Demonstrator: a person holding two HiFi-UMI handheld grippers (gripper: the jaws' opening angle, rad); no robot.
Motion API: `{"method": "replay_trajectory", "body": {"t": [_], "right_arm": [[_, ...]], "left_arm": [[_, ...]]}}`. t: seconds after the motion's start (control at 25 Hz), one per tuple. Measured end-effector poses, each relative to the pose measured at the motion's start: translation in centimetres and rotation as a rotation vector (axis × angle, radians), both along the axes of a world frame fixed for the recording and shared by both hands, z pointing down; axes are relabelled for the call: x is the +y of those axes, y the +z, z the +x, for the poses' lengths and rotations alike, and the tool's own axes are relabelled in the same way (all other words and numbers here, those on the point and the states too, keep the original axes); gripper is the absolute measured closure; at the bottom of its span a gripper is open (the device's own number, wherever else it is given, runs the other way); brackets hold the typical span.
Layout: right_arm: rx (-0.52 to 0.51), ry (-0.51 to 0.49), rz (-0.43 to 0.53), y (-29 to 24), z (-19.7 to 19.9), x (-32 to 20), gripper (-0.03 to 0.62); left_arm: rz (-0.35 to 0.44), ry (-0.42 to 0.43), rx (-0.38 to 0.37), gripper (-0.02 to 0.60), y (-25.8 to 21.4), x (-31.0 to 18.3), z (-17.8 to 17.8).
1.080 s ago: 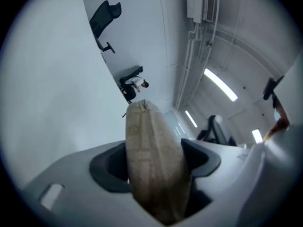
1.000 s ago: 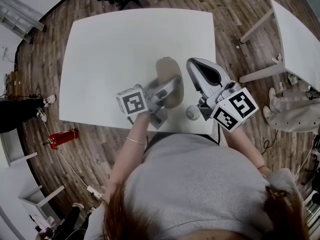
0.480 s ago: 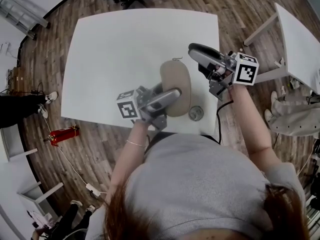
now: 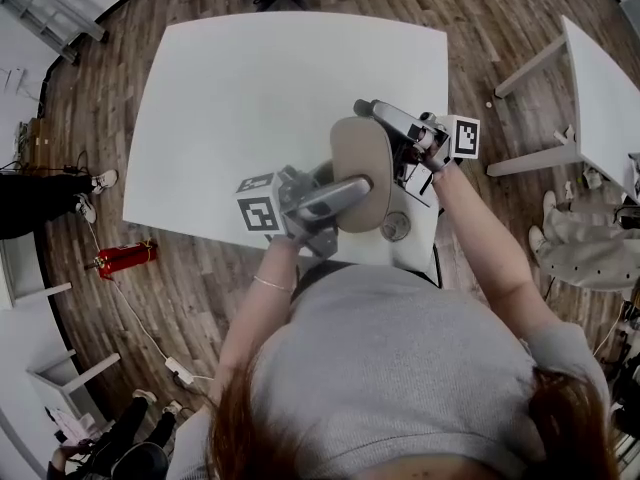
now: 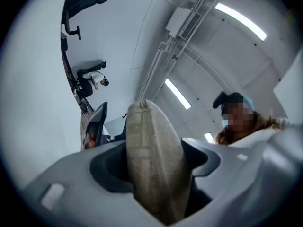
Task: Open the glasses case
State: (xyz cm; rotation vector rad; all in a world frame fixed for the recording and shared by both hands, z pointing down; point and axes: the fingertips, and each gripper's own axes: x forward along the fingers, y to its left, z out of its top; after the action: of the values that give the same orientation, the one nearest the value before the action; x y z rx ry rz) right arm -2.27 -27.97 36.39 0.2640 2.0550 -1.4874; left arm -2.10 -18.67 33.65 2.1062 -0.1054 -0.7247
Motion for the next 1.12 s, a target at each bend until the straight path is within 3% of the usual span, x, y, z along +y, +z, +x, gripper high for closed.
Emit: {"method": "replay_trajectory", "body": {"t": [0.08,0.28,0.68,0.76,0.8,0.96,1.12], "right_arm": [[-0.049,-0.015,-0.023,-0.7,-0.4,-0.1,0.417],[-0.066,-0.028,-0.013,-1.5,-0.4,-0.1,0.597],[-0.036,0.056,0.004,-1.4,1.6,-1.5,0.587],[-0.078,0.029,-0.006,-1.6,1.7,-0.7,0.418],[-0.102,0.008,-0.014,-1.7,1.6,-0.2,0.408],[-0.139,-0.049,-0.043,-2.0,0.2,1.1,0.422],[-0.177,-0.065,-0.067,-2.2,0.0,1.2,0.537]], "left_arm": [[-0.011,0.004,-0.011,0.259,0.3,0.1,-0.1],[-0.02,0.002,-0.019,0.261,0.7,0.1,-0.3],[0.004,0.006,0.028,0.262,-0.8,0.1,-0.9],[0.012,0.002,0.025,0.262,-0.9,0.1,-1.0],[0.014,0.002,0.022,0.262,-0.9,0.1,-1.1],[0.017,0.009,0.022,0.262,-1.0,0.0,-1.1],[0.013,0.023,0.017,0.262,-0.9,0.1,-0.5]]}}
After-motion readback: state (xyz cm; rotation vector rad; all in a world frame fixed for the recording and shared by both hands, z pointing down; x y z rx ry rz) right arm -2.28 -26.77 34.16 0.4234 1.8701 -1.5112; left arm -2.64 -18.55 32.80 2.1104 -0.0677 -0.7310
